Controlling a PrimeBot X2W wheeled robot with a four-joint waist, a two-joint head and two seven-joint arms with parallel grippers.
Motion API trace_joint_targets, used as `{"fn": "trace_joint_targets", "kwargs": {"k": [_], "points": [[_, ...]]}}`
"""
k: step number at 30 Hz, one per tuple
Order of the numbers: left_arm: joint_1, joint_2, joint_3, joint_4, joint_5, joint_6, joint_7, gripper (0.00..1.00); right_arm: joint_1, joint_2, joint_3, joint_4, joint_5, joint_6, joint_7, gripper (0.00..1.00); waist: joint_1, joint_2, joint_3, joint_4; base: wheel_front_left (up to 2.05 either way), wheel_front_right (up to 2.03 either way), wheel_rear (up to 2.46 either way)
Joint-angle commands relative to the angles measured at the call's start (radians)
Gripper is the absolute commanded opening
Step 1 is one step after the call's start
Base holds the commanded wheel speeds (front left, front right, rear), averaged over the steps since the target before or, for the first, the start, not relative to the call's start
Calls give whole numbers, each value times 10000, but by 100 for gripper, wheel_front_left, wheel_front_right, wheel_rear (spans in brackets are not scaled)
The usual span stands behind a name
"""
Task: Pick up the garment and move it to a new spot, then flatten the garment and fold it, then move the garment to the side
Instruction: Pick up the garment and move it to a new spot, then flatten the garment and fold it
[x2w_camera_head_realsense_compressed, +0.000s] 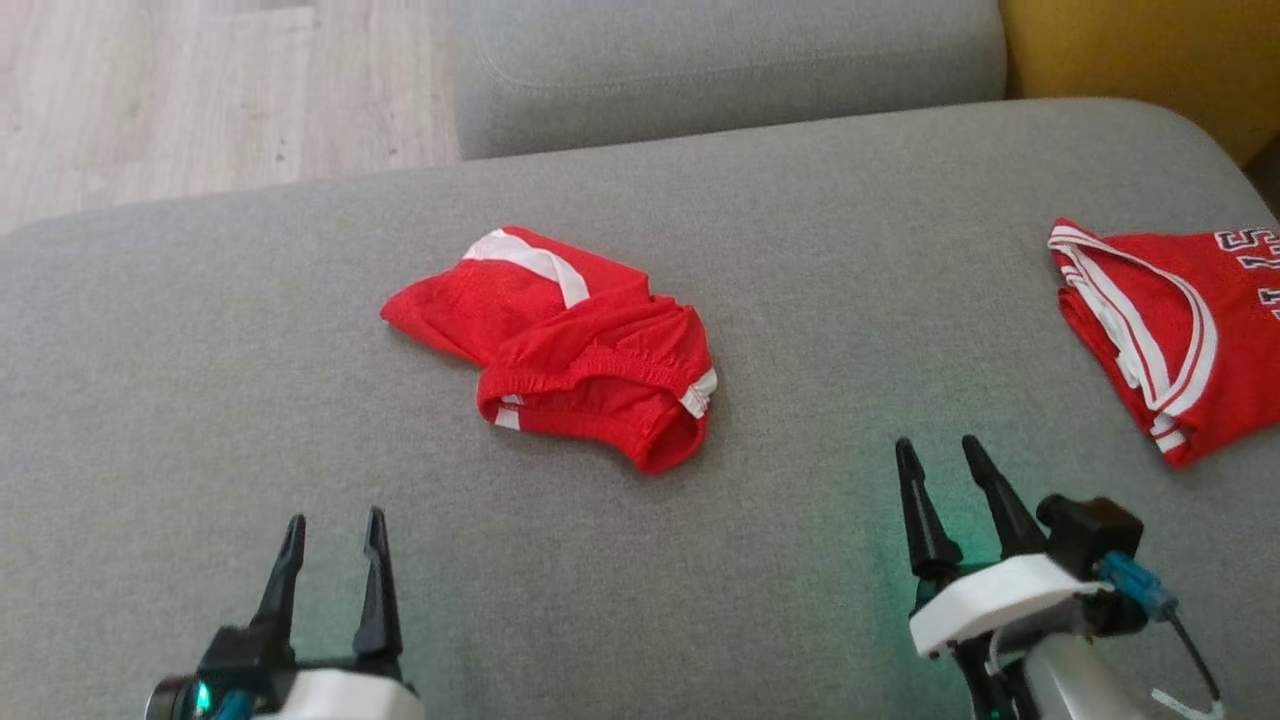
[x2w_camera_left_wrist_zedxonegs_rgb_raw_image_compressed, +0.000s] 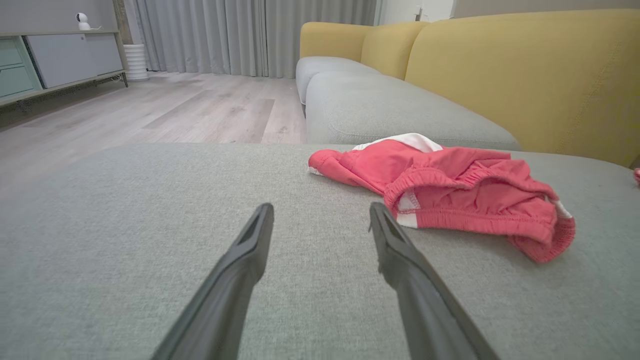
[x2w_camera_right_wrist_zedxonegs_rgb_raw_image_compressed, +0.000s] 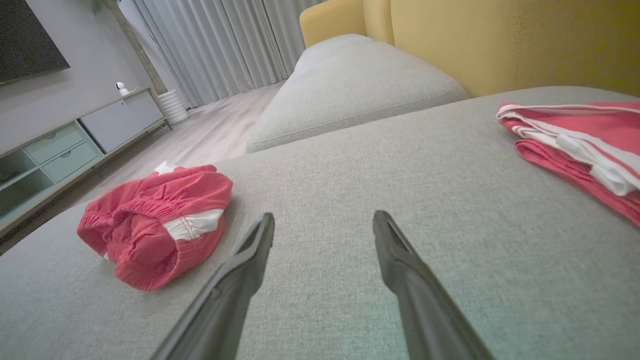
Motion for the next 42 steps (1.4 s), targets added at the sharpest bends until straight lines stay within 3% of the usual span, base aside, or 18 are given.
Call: {"fn": "trace_joint_targets", "kwargs": {"k": [1,10,21,27,40,42], "points": [[-227,7,398,-348,93,-48,-95,100,-217,54,197,-258,-74,-7,-109,100,2,-1,-14,30,0,0,0],[-242,-89,482,-451,284,-259,-95,100,-453,54,409,-327,-66,-7,-109,100,2,-1,343,204,0,0,0],[-838,-95,-522,-334,-149,-129,-95,100,-1684,55,2079,22,240,-7,-109,100,2,-1,1015,1177,0,0,0],[-1055,-96,-914,-325,-322,-23,-95,100,-2248,55,2124,880,-116,-7,-109,100,2,-1,1328,1776,0,0,0],[-1260,-96,-1044,-381,-397,77,-95,100,-2739,55,1909,1475,-492,-7,-109,100,2,-1,1724,2066,0,0,0],[-1307,-96,-1074,-388,-405,87,-95,100,-2764,55,1822,1533,-566,-7,-109,90,2,-1,1758,2072,0,0,0]]}}
